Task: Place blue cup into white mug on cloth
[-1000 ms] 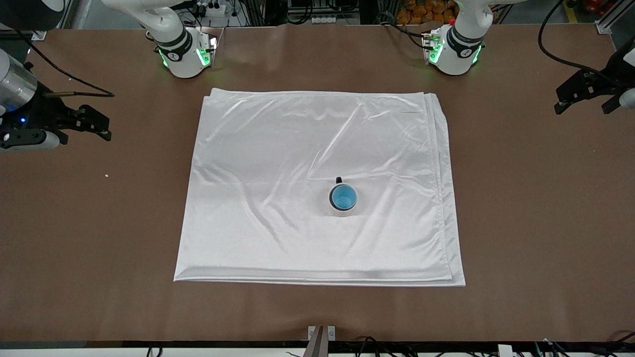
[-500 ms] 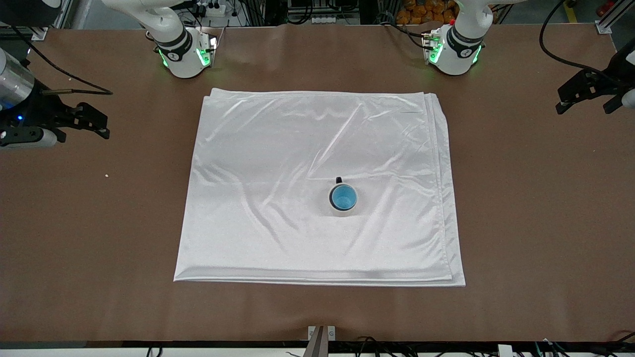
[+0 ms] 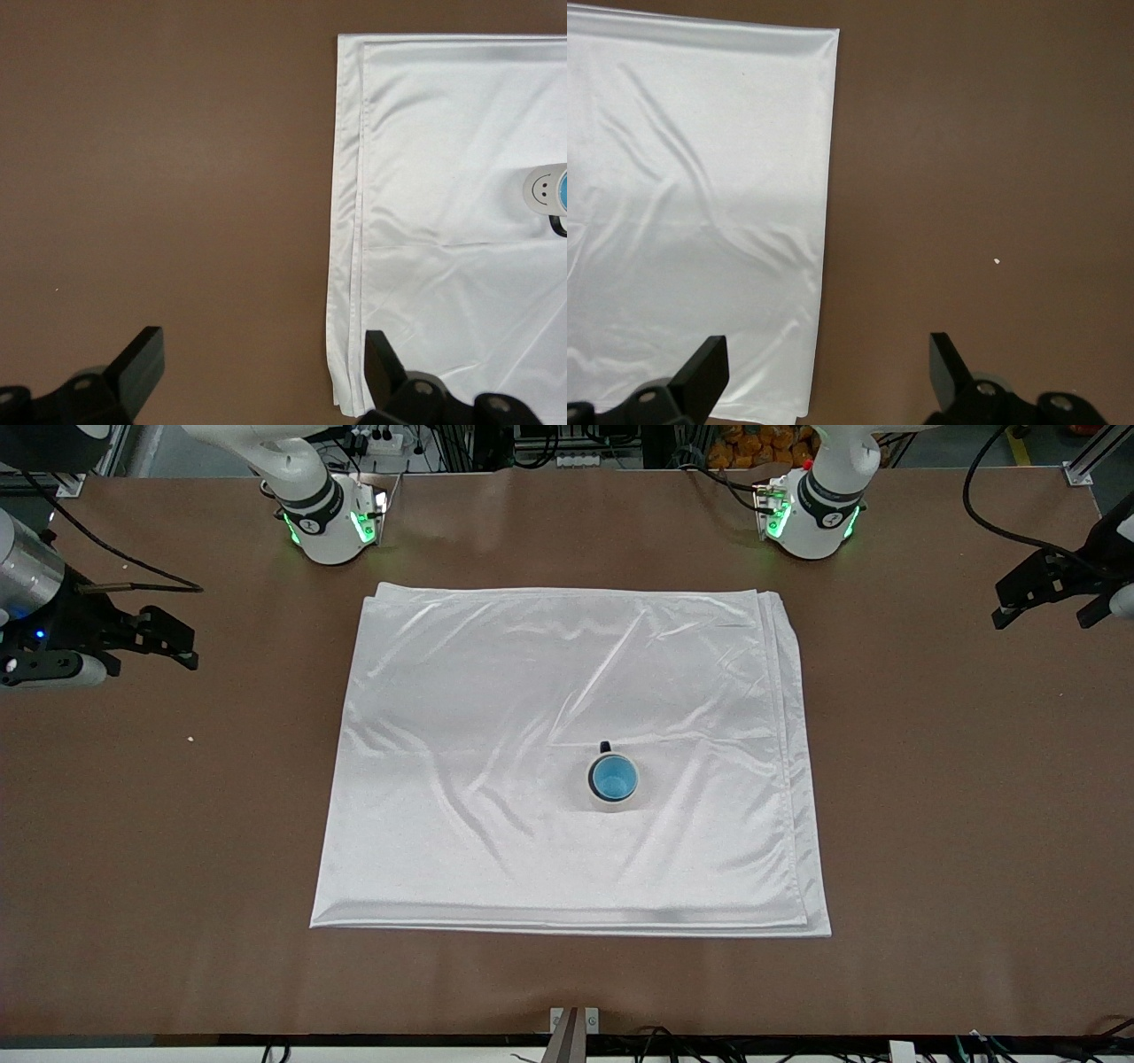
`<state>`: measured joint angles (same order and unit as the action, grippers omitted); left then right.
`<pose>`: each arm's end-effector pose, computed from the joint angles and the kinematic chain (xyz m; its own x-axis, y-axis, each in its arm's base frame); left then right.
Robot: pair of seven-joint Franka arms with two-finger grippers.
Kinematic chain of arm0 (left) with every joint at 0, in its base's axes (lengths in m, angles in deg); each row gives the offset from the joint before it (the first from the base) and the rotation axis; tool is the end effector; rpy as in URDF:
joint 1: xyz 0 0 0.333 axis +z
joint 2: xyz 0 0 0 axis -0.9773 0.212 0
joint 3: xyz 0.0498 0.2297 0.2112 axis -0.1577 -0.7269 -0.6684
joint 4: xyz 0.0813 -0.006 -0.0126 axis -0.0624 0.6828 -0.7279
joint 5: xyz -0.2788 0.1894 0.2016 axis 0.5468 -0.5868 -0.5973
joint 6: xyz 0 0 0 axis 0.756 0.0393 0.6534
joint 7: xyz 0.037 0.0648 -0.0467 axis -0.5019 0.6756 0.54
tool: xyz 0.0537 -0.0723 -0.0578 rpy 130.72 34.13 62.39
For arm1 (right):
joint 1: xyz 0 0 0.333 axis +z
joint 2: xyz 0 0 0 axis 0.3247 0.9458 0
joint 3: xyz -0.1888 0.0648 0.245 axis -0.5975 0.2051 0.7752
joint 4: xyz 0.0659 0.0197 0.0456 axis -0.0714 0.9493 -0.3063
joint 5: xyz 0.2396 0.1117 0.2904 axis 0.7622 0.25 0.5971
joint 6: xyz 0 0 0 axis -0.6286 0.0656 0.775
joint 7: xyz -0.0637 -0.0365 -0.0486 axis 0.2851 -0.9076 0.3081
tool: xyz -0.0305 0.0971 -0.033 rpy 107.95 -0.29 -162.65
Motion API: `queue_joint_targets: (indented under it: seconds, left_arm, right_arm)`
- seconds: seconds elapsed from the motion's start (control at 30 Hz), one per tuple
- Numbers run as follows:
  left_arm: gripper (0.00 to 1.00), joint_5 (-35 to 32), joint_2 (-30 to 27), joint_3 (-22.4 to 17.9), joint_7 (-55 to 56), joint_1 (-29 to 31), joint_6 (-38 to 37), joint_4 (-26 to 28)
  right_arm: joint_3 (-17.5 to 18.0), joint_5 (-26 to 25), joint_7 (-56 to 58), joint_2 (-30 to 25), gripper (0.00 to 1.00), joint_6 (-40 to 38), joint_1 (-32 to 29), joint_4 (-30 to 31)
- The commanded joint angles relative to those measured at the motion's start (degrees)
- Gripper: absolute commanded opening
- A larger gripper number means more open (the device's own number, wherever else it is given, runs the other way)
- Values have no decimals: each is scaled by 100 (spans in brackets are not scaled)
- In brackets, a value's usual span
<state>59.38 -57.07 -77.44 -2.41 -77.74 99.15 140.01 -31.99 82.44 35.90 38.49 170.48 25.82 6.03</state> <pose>0.5090 -0.0048 0.6485 0.9977 -0.0066 0.0678 -0.0055 -0.9998 -0.0168 0.5494 0.0370 0.6100 0.9972 0.0702 -0.0253 0.0703 -0.9975 0.0006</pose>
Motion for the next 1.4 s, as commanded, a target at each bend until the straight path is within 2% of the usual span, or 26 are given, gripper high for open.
queue_joint_targets:
  seconds: [0.0,1.37]
  left_arm:
    - [100,53,-22,-16,3,-19,-107,-50]
    - [100,53,-4,-16,-6,-28,-108,-50]
  right_arm:
    - [106,-18,64,52,100,-105,-151,-135]
    - [62,8,64,16,100,18,-134,-117]
